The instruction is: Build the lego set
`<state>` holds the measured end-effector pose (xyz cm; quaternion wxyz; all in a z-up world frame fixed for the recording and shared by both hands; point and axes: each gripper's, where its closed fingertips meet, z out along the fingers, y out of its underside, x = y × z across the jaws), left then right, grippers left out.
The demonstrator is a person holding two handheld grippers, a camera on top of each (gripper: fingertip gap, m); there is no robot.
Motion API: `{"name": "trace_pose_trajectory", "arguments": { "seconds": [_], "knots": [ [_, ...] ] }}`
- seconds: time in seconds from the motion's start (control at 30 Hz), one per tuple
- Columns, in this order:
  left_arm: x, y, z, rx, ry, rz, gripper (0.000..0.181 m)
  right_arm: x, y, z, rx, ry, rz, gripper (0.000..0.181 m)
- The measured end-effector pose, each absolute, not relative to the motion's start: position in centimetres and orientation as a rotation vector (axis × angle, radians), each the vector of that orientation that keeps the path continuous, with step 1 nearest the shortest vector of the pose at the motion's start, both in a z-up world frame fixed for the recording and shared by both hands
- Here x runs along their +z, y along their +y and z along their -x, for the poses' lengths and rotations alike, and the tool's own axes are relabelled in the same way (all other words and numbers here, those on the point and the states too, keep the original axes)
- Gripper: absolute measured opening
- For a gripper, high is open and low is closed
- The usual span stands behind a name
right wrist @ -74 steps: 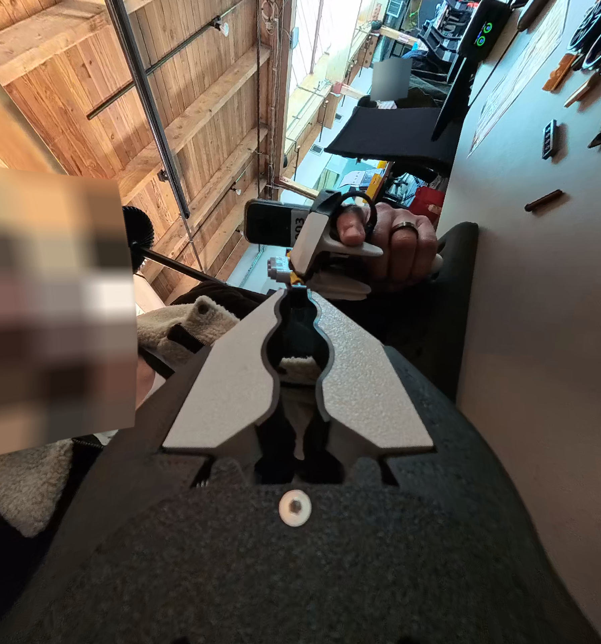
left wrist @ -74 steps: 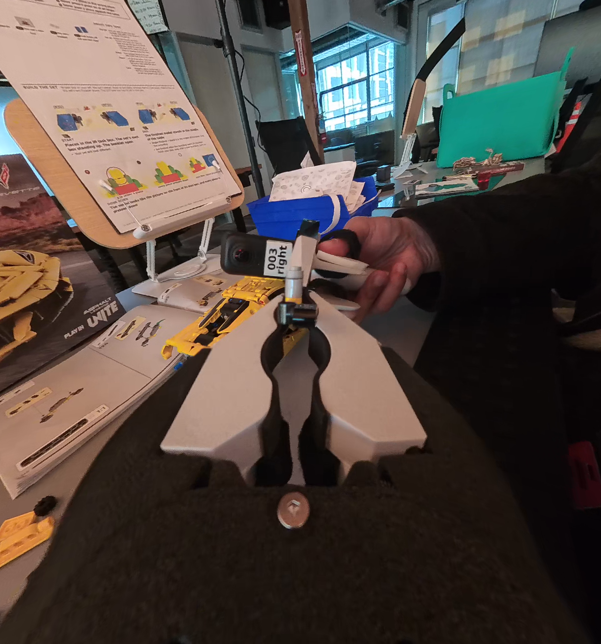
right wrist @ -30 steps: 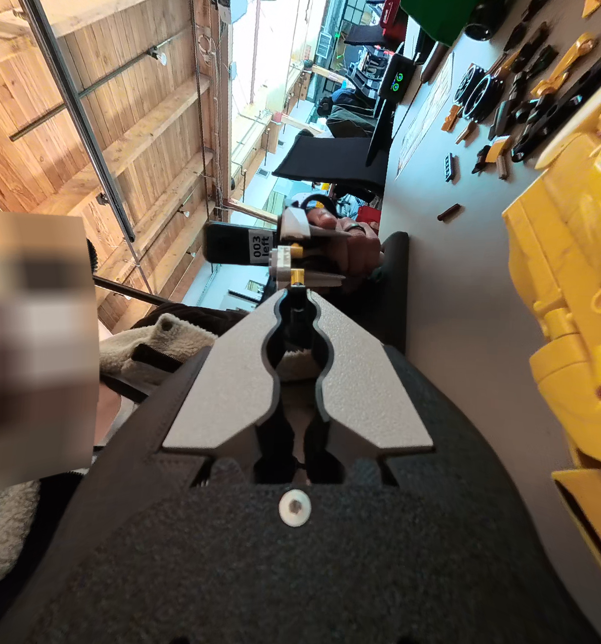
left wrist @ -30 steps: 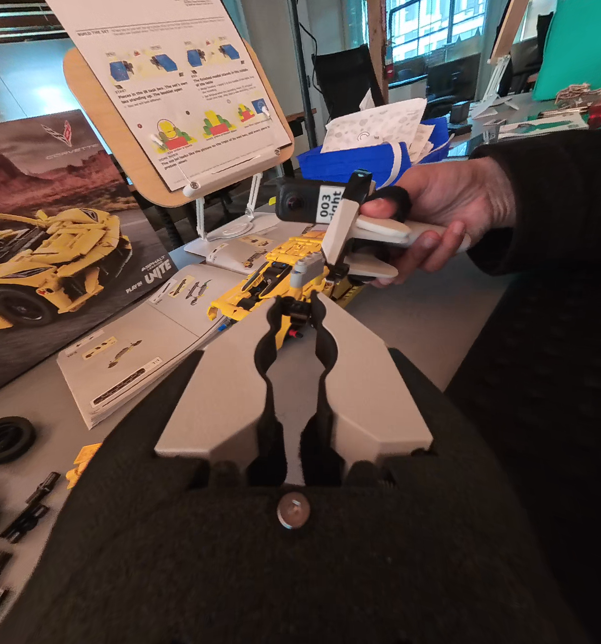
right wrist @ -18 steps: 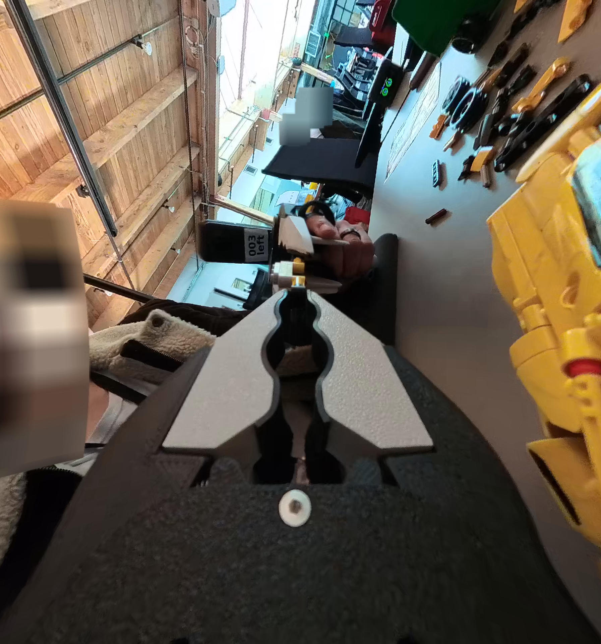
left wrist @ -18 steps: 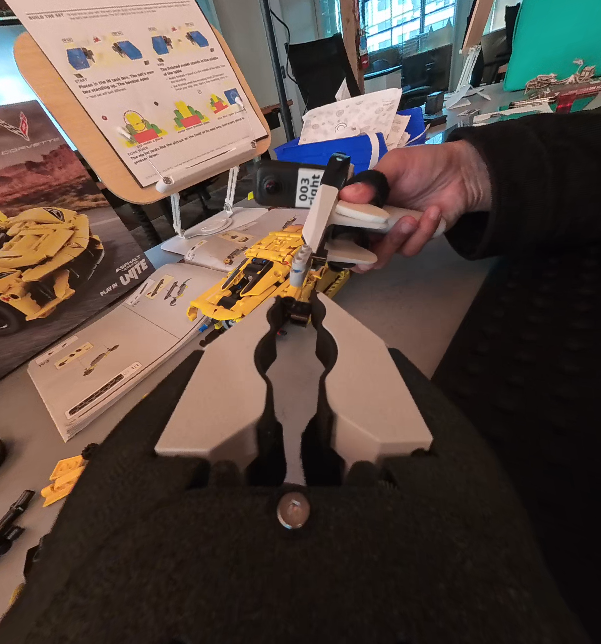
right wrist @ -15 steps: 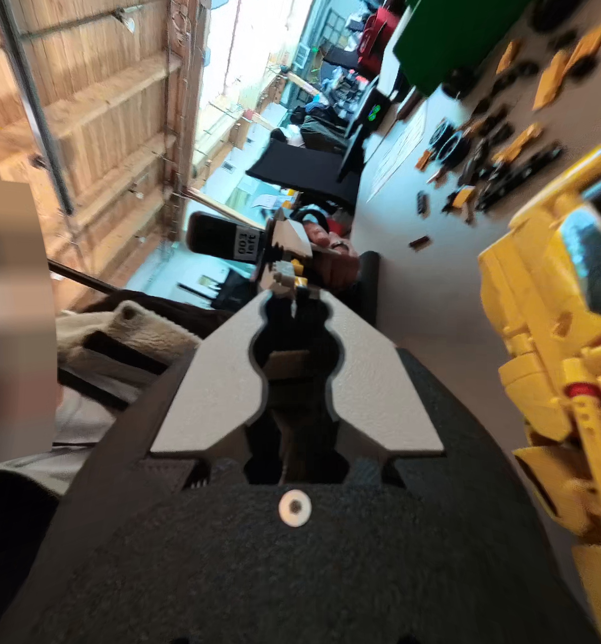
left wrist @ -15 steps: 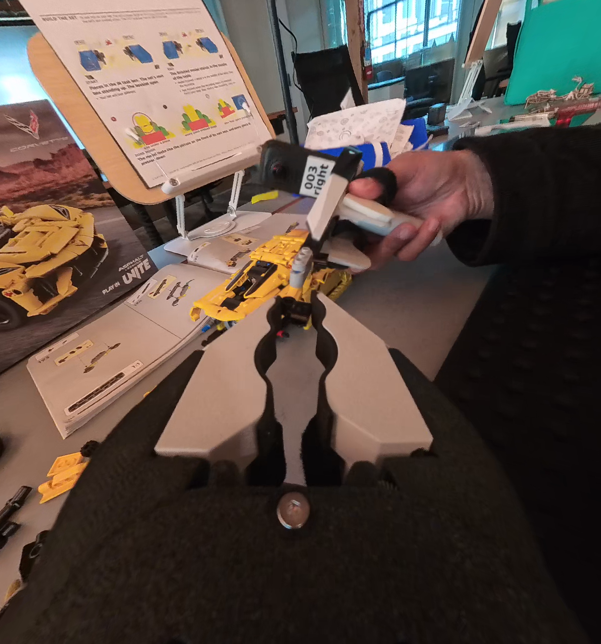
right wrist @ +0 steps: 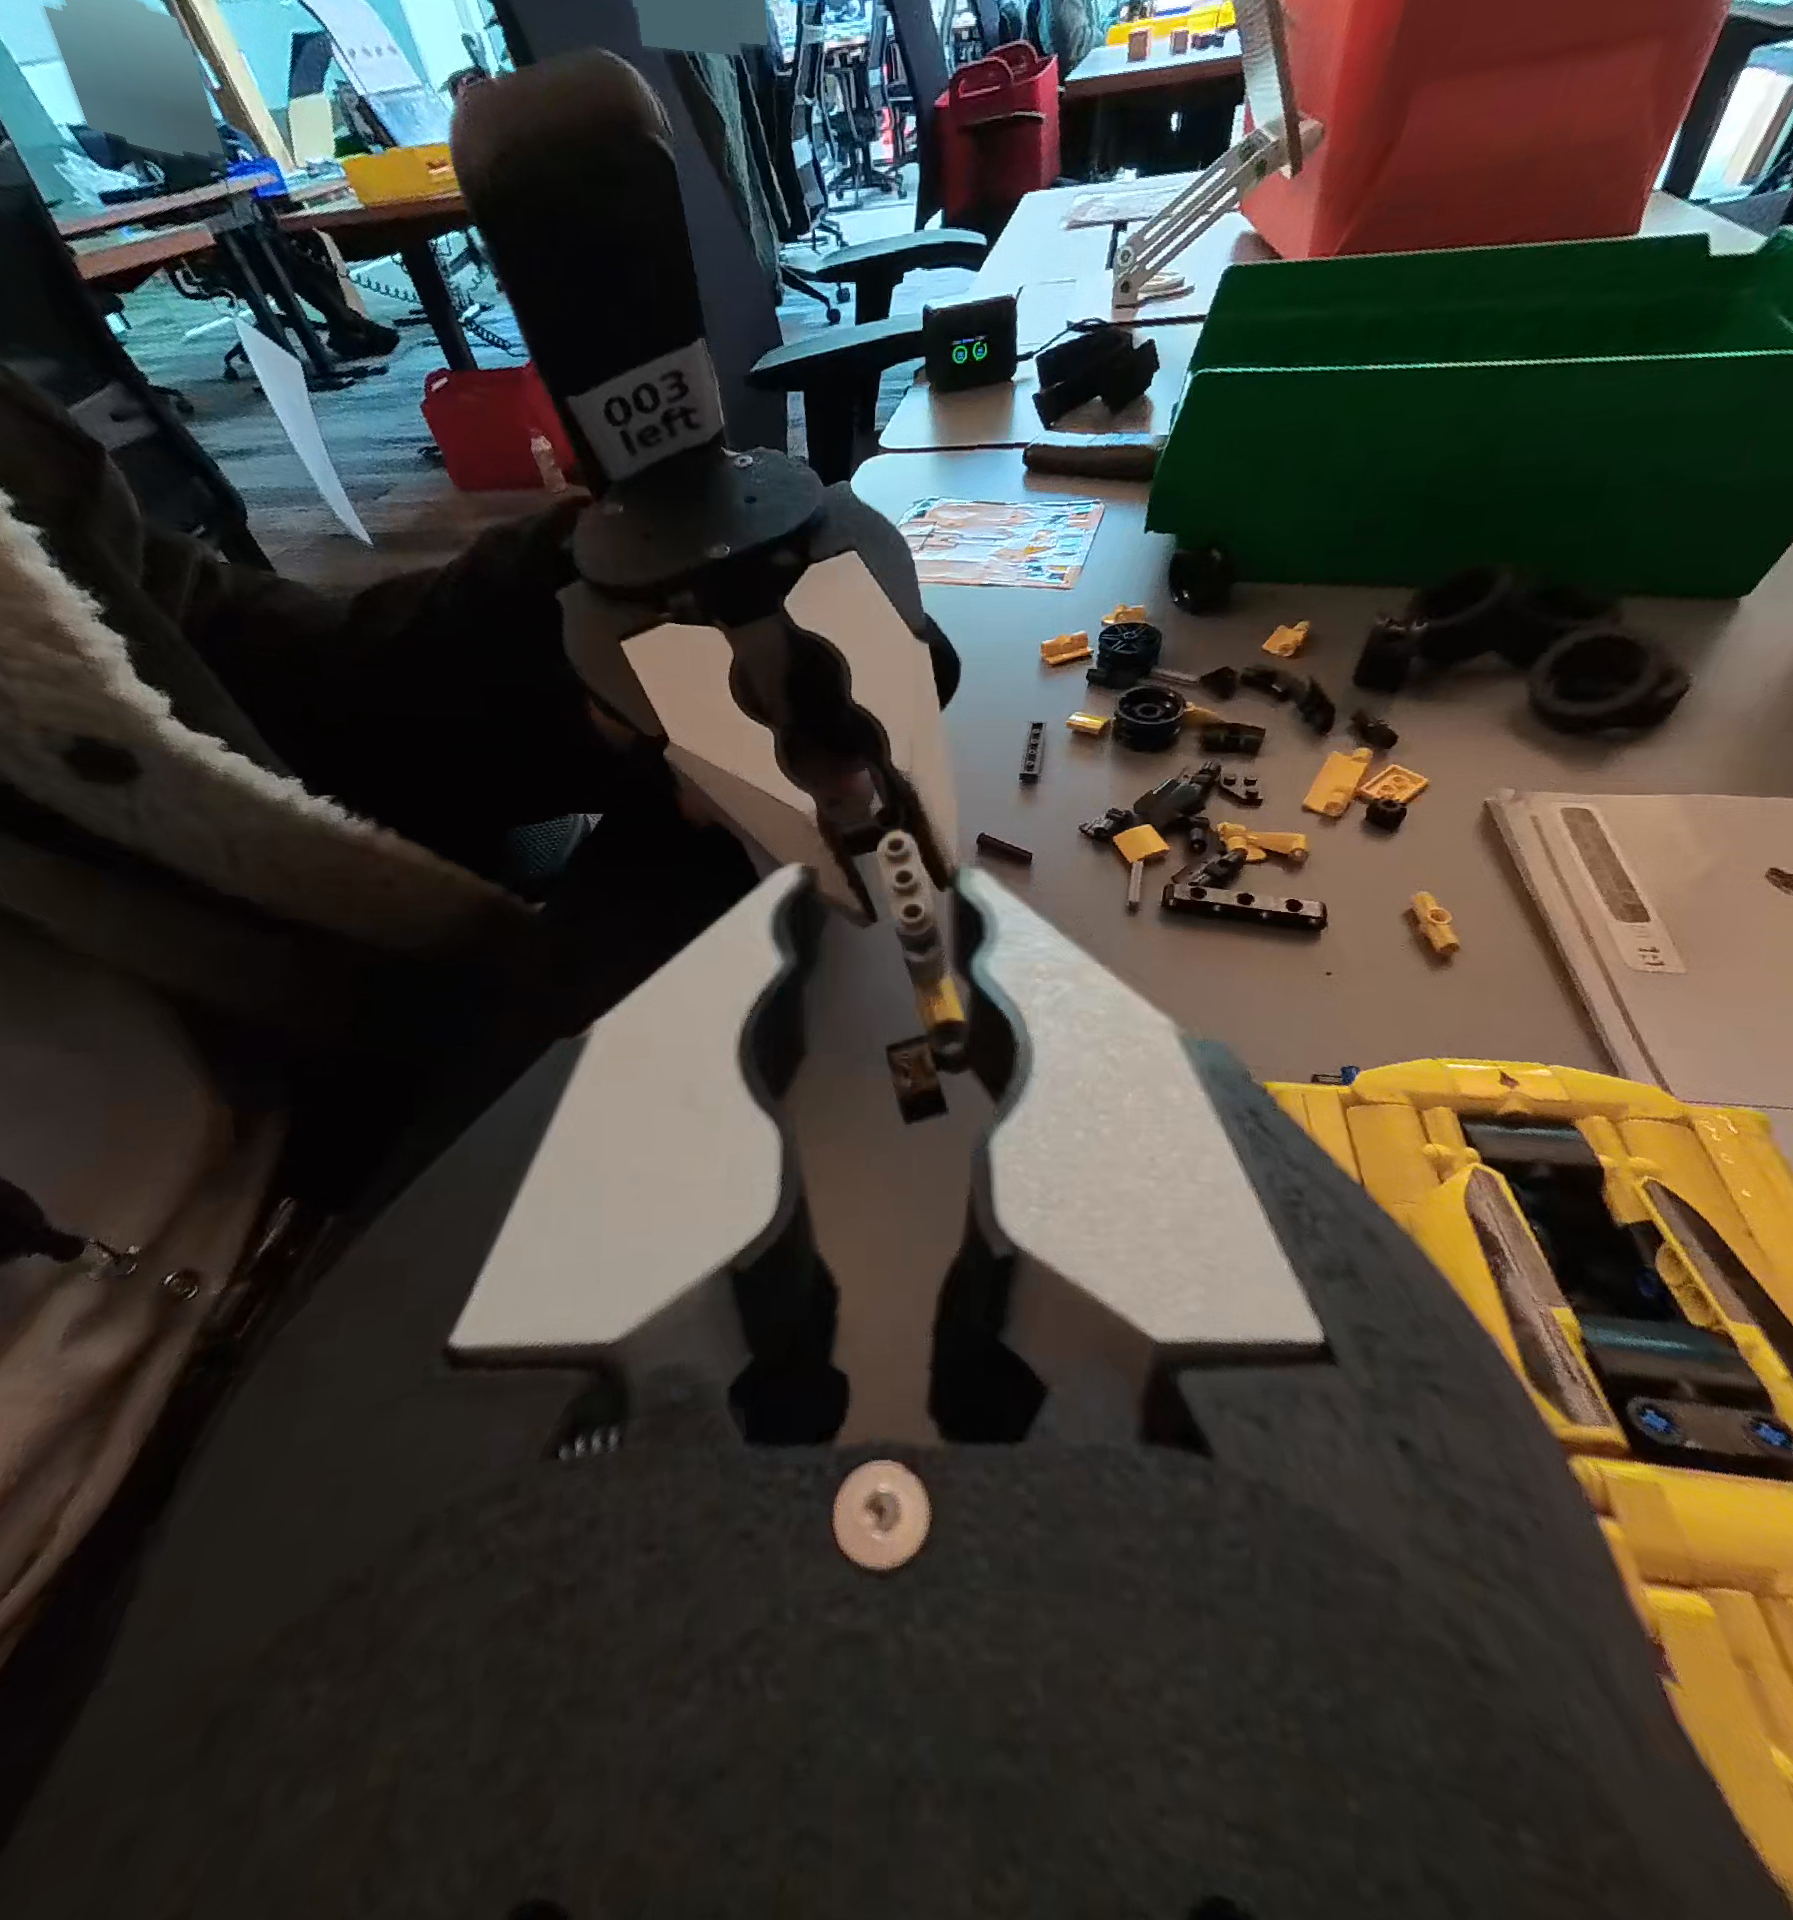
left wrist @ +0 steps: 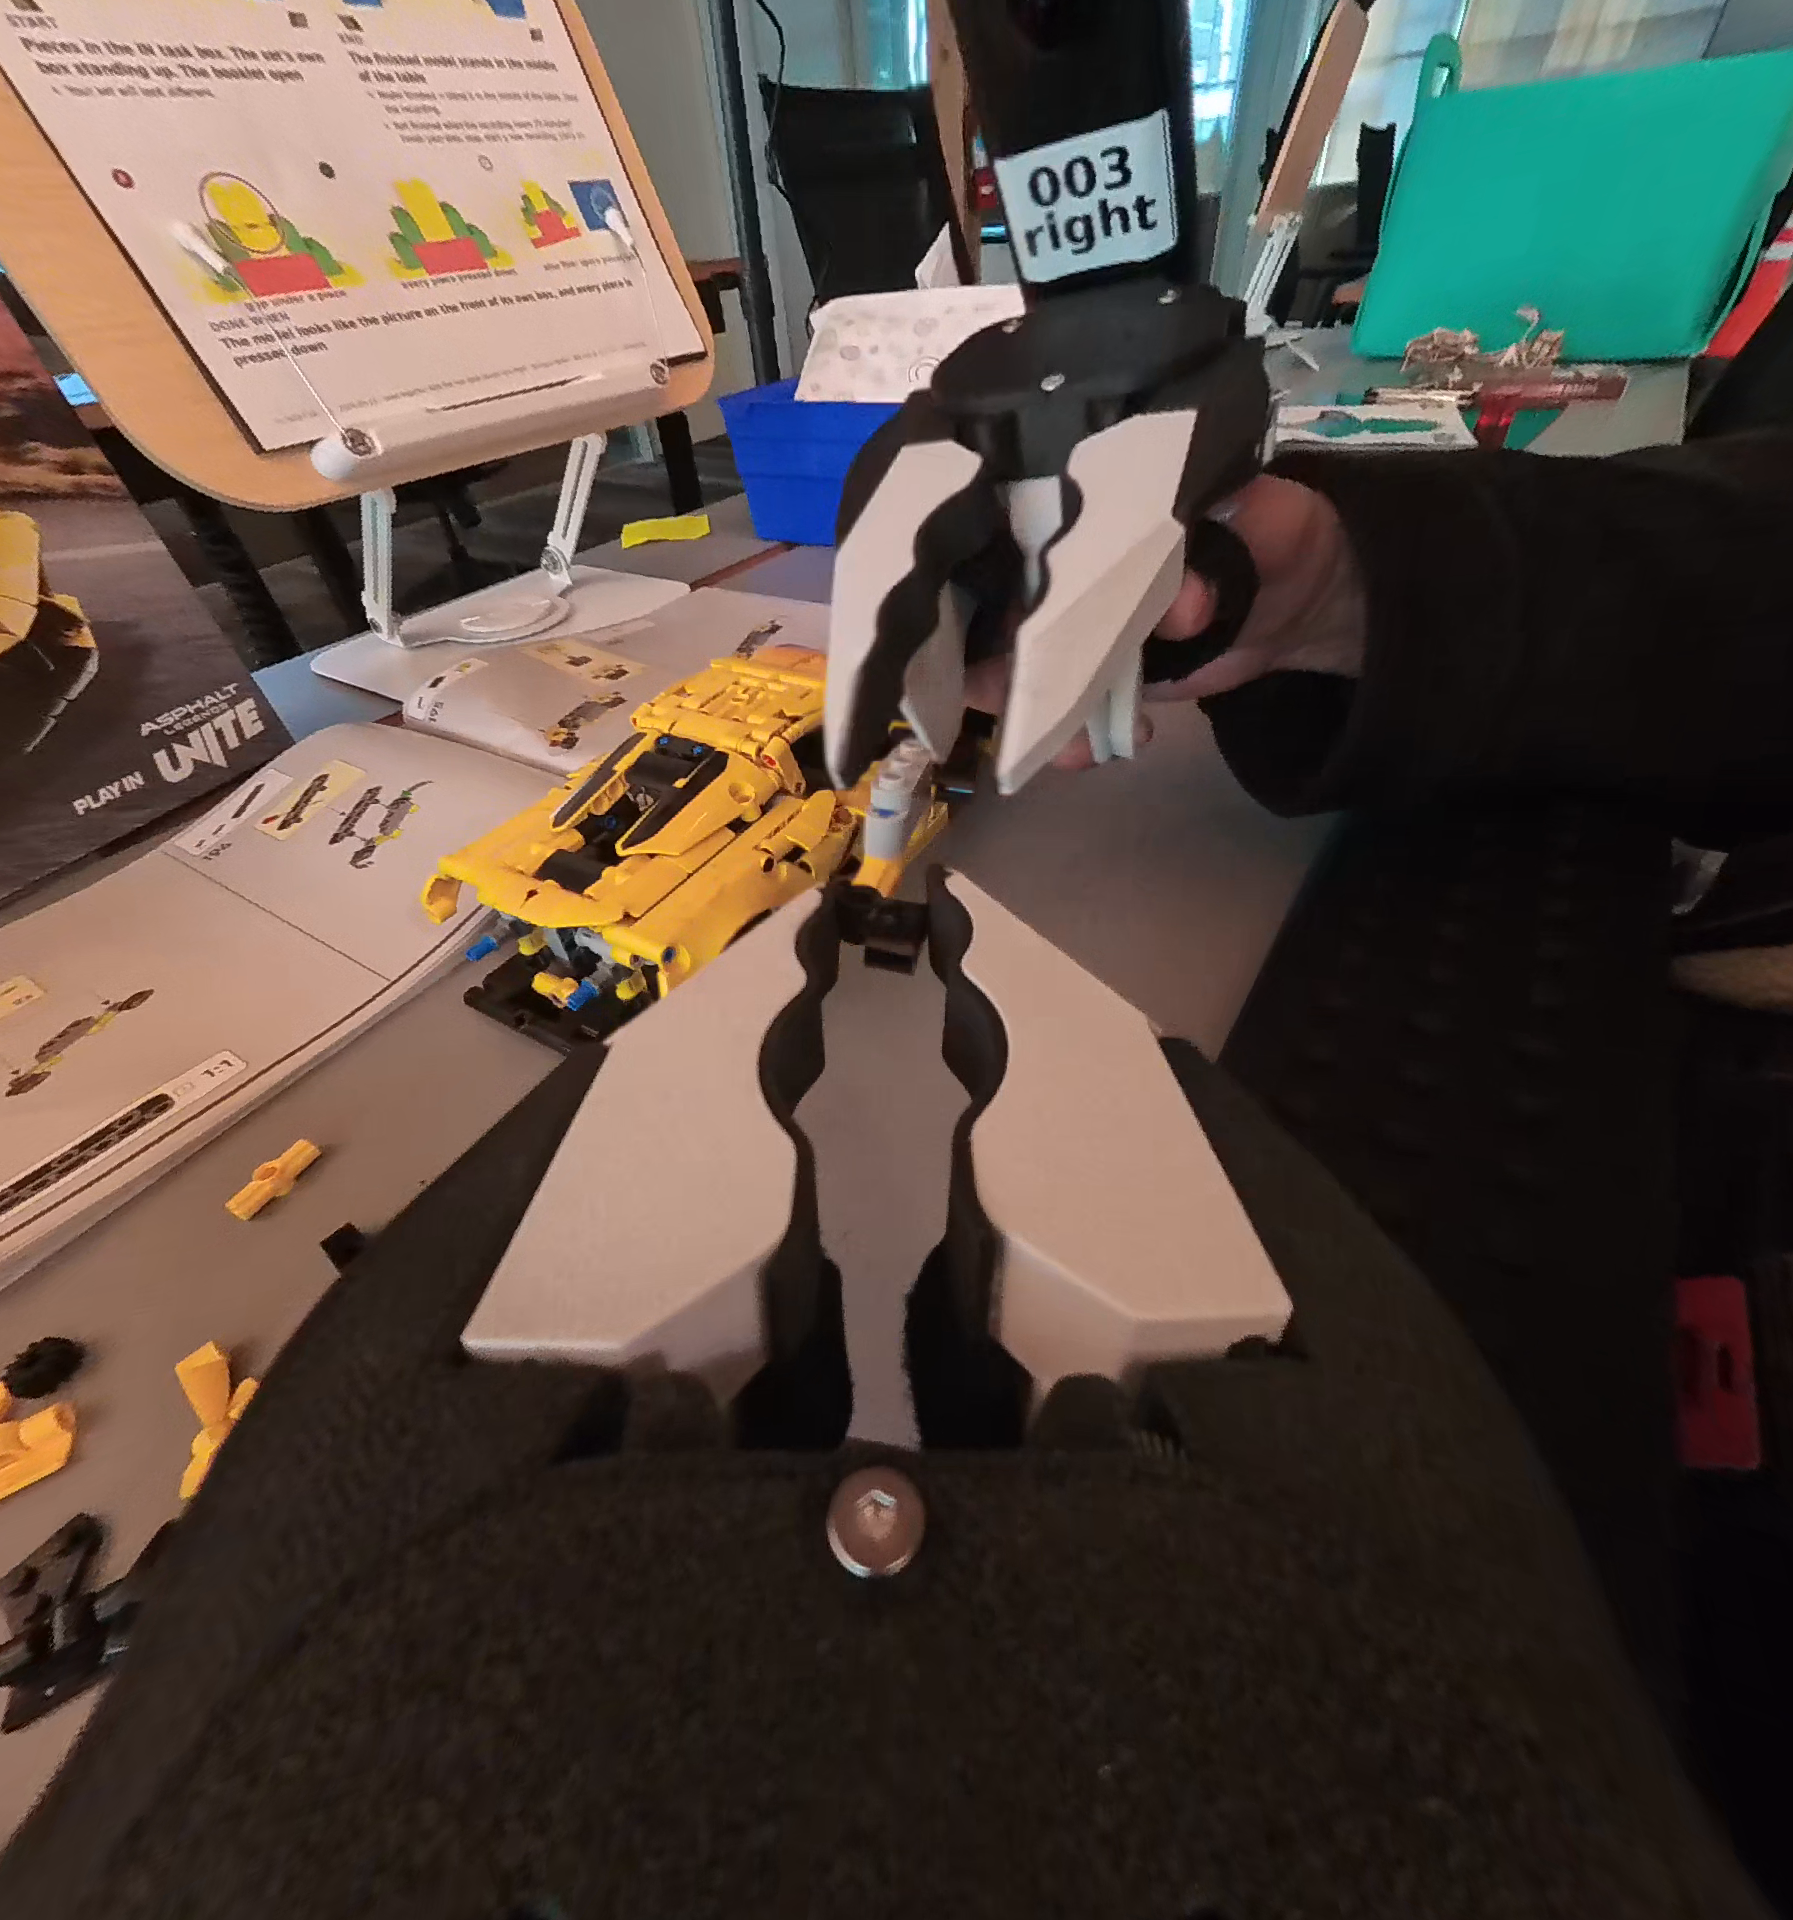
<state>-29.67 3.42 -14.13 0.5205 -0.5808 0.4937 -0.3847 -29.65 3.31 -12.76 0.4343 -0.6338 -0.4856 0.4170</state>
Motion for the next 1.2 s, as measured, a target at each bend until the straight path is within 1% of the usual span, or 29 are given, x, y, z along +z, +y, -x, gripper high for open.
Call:
{"name": "trace_pose_trajectory", "arguments": {
  "seconds": [0.03, 0.07, 0.23, 0.27, 0.33, 0.53, 0.67, 0.97, 1.1, 1.2],
  "knots": [
    [-14.2, 3.3, 29.6, -0.923, 1.194, 1.389, 0.016, -12.7, 3.3, 29.6, 1.026, -1.214, 1.575, 0.012],
    [-14.2, 3.2, 29.6, -0.921, 1.2, 1.387, 0.016, -12.8, 3.4, 29.4, 0.997, -1.221, 1.575, 0.007],
    [-14.0, 3.7, 29.8, -0.895, 1.159, 1.39, 0.018, -13.5, 3.4, 28.7, 0.945, -1.254, 1.63, 0.006],
    [-13.8, 4.1, 30.0, -0.891, 1.123, 1.399, 0.026, -13.7, 3.6, 28.1, 0.925, -1.248, 1.654, 0.006],
    [-13.6, 5.6, 30.6, -0.888, 1.022, 1.453, 0.034, -14.4, 3.8, 26.5, 0.913, -1.232, 1.723, 0.006],
    [-13.2, 9.1, 32.8, -1.023, 0.733, 1.589, 0.035, -21.3, 2.5, 20.9, 0.662, -1.331, 1.979, 0.007],
    [-13.6, 9.7, 33.0, -1.033, 0.699, 1.63, 0.035, -23.0, 2.3, 19.6, 0.594, -1.354, 2.021, 0.006],
    [-14.8, 9.9, 32.3, -1.022, 0.733, 1.708, 0.035, -23.1, 2.5, 19.6, 0.585, -1.352, 2.0, 0.007],
    [-14.1, 9.0, 32.8, -1.166, 0.702, 1.736, 0.035, -22.2, 2.4, 19.3, 0.622, -1.279, 2.01, 0.021],
    [-15.4, 7.7, 34.9, -1.194, 0.757, 1.889, 0.039, -20.2, 3.2, 17.7, 0.623, -1.09, 1.954, 0.021]
  ]
}}
